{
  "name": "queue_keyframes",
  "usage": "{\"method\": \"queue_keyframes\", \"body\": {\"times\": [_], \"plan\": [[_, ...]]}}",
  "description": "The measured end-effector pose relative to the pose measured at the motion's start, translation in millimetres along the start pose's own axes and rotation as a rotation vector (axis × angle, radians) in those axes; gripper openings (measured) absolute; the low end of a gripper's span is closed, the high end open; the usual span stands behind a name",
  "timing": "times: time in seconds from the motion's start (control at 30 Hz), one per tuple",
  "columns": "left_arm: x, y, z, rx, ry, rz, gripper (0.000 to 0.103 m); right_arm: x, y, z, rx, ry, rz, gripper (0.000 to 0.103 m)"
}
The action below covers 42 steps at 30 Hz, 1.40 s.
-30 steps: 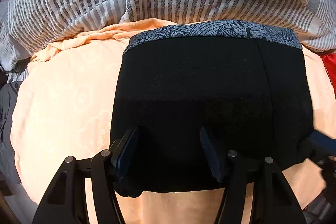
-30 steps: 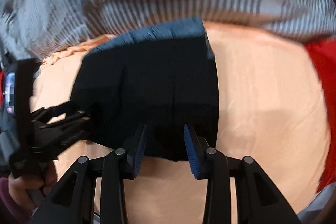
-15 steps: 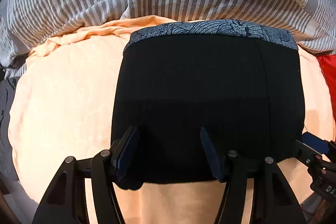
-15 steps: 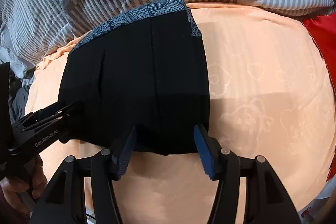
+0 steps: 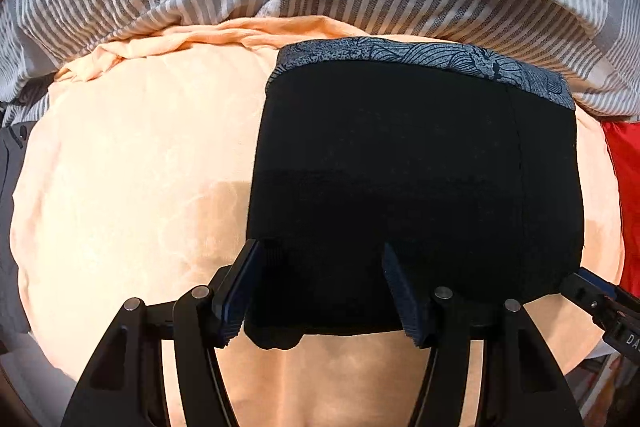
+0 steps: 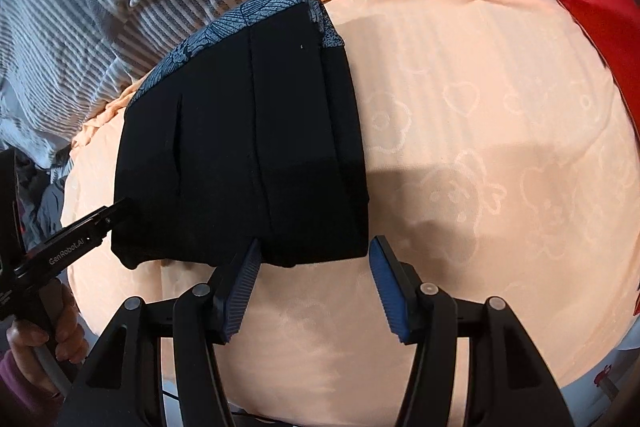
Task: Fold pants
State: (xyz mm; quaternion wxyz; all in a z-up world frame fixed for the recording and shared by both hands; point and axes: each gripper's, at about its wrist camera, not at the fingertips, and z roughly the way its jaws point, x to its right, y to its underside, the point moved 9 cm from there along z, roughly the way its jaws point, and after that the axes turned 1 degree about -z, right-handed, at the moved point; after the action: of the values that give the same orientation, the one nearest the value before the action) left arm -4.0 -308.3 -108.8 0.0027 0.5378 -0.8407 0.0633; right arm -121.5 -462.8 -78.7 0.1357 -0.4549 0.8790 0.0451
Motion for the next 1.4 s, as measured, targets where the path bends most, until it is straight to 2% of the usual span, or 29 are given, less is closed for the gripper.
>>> {"method": "queue_keyframes", "body": {"times": [0.2, 0.37, 0.5, 0.6, 0.8, 0.93, 1.1, 1.13, 1.17, 1.3, 1.4], "plan": [[3, -13, -5, 0.025, 0.023, 0.023, 0.063, -1, -12, -6, 0.027, -0.001, -0.037, 0.062], [-22, -25, -1, 0.016, 0.046, -0.029, 0.063, 20, -27, -8, 0.031, -0.022, 0.017, 0.065], [-42, -42, -1, 0.031, 0.118, -0.071, 0.063, 27, -43, -10, 0.053, -0.124, 0.051, 0.067], [-52, -53, 12, -0.025, 0.238, -0.107, 0.063, 32, -53, -4, 0.049, -0.203, 0.046, 0.078], [-52, -56, 37, -0.110, 0.380, -0.123, 0.063, 40, -65, 23, -0.025, -0.375, 0.082, 0.078], [-51, -54, 42, -0.133, 0.431, -0.111, 0.063, 39, -69, 37, -0.056, -0.480, 0.094, 0.078], [-61, -61, 42, -0.157, 0.474, -0.086, 0.063, 36, -72, 45, -0.081, -0.562, 0.075, 0.079], [-60, -61, 43, -0.164, 0.477, -0.078, 0.066, 34, -73, 47, -0.085, -0.575, 0.066, 0.079], [-62, -61, 45, -0.170, 0.477, -0.072, 0.076, 34, -74, 49, -0.091, -0.586, 0.060, 0.080], [-56, -62, 53, -0.192, 0.516, -0.049, 0.077, 29, -79, 54, -0.096, -0.634, 0.049, 0.080], [-52, -62, 55, -0.180, 0.511, -0.048, 0.080, 25, -83, 57, -0.097, -0.667, 0.066, 0.080]]}}
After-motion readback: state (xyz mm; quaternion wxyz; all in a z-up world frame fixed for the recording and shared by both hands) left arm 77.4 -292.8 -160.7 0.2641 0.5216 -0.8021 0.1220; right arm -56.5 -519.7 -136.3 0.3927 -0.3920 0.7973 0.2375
